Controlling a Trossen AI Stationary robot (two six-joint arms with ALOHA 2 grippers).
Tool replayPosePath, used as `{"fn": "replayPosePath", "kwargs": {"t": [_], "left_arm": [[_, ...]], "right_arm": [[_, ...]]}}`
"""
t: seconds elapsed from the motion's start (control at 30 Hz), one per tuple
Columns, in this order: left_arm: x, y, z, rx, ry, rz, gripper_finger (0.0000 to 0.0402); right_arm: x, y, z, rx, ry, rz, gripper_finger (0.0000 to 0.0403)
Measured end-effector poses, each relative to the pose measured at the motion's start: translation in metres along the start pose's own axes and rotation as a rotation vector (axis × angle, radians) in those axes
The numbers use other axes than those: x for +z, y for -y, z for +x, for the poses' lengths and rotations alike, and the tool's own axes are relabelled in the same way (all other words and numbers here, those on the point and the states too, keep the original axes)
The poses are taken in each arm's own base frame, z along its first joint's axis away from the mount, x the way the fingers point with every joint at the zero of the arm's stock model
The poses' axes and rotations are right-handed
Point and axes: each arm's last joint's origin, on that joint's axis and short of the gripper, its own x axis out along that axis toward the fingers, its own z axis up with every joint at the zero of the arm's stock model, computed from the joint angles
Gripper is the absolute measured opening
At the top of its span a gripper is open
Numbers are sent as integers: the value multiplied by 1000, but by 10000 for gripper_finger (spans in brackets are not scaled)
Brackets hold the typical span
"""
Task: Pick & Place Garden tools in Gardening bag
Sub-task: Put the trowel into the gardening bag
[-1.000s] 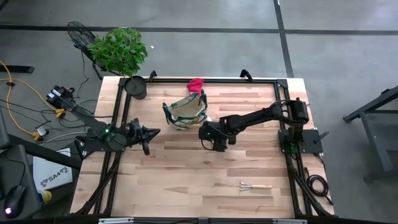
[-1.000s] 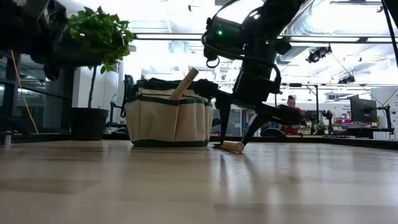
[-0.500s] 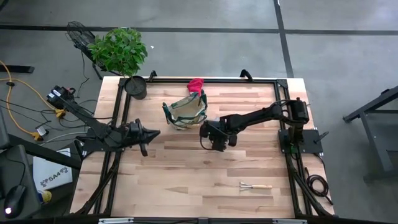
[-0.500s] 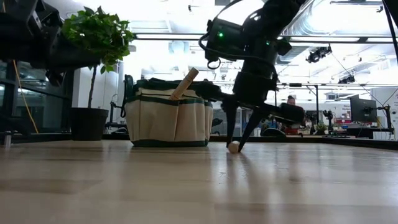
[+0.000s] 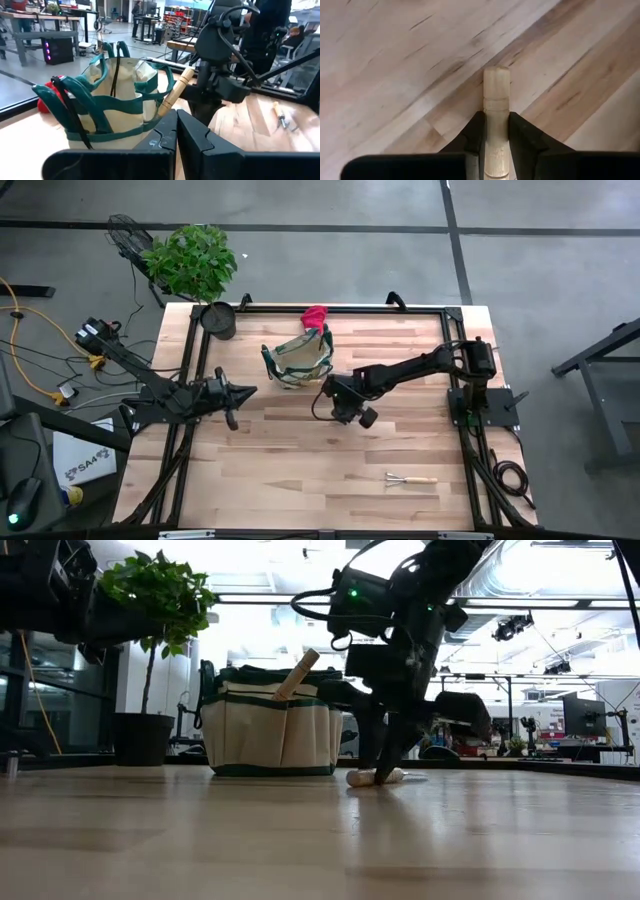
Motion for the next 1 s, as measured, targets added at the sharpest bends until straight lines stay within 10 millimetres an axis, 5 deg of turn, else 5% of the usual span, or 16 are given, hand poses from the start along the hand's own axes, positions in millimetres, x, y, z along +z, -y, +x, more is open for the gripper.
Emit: {"fn": "replayPosePath", "kwargs": {"t": [0.2,0.63,1.0], "left_arm": [[2,3,0,-78,6,-32,3],[0,1,3,-39,-4,-67,3],[-7,-13,32,-89,-65,-60,3]], "right_arm": [[4,2,-15,-48,28,120,48],[12,21,-81,-308,193,335,48],[7,19,-164,-609,274,466,48]]}}
